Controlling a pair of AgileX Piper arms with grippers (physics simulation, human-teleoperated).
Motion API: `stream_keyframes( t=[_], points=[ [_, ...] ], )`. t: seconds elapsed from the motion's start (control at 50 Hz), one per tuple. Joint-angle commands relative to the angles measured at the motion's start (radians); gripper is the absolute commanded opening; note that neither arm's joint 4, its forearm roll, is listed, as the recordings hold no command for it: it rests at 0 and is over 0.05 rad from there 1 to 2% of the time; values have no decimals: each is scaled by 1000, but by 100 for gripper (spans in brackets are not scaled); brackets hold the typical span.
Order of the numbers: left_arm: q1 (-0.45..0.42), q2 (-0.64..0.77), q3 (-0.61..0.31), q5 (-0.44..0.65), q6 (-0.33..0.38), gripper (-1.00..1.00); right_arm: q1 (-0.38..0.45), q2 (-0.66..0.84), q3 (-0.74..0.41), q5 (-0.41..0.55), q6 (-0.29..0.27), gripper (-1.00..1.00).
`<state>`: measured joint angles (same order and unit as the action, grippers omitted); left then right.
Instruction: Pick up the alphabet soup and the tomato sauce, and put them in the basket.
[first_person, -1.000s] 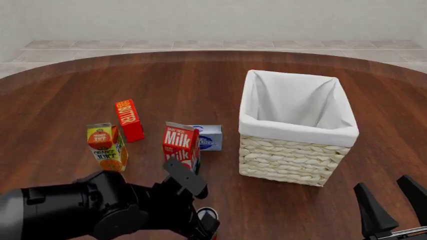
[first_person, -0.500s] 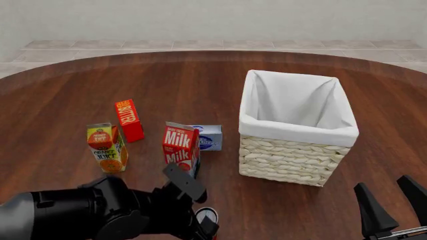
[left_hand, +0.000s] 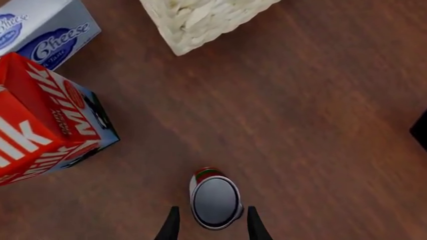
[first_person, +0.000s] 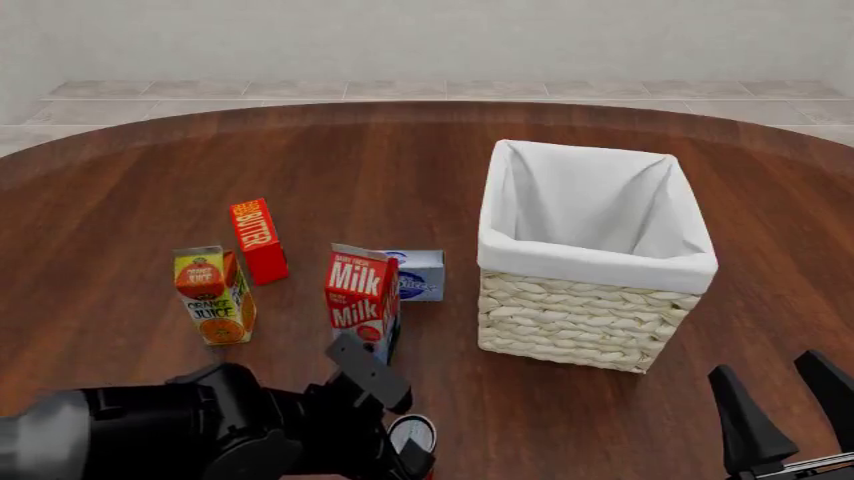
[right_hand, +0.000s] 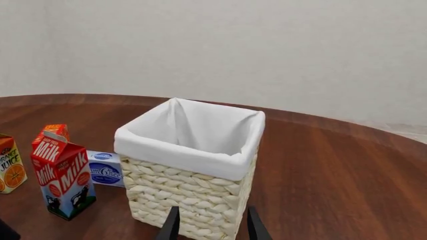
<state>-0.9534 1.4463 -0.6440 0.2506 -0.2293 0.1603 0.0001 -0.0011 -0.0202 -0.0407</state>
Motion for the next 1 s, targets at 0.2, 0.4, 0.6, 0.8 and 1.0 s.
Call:
stream_keyframes(
  t=[0.2, 0.4, 0.6, 0.8, 1.0],
  points=[
    [14, 37, 11, -37, 8, 100, 0, 0, 0, -1, 2, 100],
    [5, 59, 28, -73, -9, 100, -2, 0, 0, -1, 3, 100],
    [-9, 71, 32, -96, -21, 100, -4, 0, 0, -1, 3, 100],
    [-17, 75, 48, -120, -32, 100, -3, 0, 0, -1, 1, 100],
    [27, 57, 11, -84, 28, -100, 0, 0, 0, 0, 0, 100]
  ],
)
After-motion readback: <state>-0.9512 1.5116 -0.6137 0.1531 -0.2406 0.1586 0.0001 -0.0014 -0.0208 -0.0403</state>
